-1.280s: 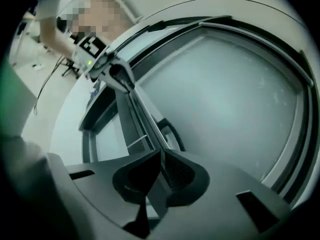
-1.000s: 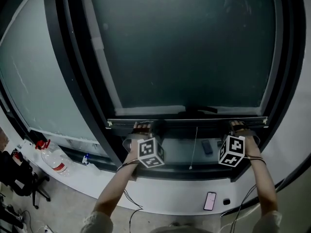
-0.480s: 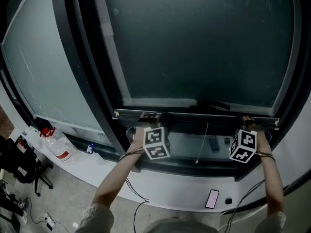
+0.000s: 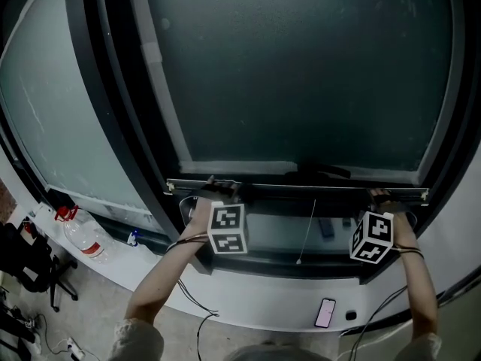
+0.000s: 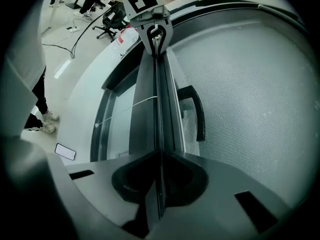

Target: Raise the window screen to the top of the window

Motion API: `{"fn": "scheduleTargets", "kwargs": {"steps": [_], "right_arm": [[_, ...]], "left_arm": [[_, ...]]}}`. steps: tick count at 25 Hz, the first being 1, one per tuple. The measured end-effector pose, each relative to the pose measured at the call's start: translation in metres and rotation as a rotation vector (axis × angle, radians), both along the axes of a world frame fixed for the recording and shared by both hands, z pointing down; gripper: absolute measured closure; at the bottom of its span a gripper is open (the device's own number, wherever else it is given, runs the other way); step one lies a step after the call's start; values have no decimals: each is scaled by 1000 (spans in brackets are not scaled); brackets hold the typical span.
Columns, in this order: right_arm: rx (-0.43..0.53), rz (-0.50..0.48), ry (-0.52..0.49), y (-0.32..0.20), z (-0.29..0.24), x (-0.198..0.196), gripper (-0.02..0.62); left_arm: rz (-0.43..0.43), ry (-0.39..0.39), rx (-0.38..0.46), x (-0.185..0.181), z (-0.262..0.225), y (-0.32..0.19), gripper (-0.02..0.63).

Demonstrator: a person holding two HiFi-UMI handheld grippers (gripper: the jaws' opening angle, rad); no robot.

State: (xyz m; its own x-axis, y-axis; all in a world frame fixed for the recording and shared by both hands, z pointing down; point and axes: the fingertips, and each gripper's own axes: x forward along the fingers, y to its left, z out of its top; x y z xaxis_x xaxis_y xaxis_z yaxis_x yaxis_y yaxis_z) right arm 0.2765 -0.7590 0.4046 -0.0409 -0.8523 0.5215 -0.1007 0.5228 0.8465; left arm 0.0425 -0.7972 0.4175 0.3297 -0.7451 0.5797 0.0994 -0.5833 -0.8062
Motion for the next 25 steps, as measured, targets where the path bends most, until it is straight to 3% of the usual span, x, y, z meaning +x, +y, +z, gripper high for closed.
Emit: {"fn": "scheduleTargets", "kwargs": {"steps": [6, 14, 19, 25], "right_arm": [[-86, 6, 31, 1, 1, -3, 565], [-175, 54, 29, -1, -1, -3, 569], [-195, 72, 78, -1, 2, -3, 572], [-284, 47, -32, -2, 0, -5, 574]], "left_arm": [[-124, 4, -31, -1, -1, -2, 568], [-68, -77, 20, 2, -3, -1, 581], [-114, -76, -38, 2, 0, -2, 584], [-145, -125, -197, 0, 2, -2, 584]]}}
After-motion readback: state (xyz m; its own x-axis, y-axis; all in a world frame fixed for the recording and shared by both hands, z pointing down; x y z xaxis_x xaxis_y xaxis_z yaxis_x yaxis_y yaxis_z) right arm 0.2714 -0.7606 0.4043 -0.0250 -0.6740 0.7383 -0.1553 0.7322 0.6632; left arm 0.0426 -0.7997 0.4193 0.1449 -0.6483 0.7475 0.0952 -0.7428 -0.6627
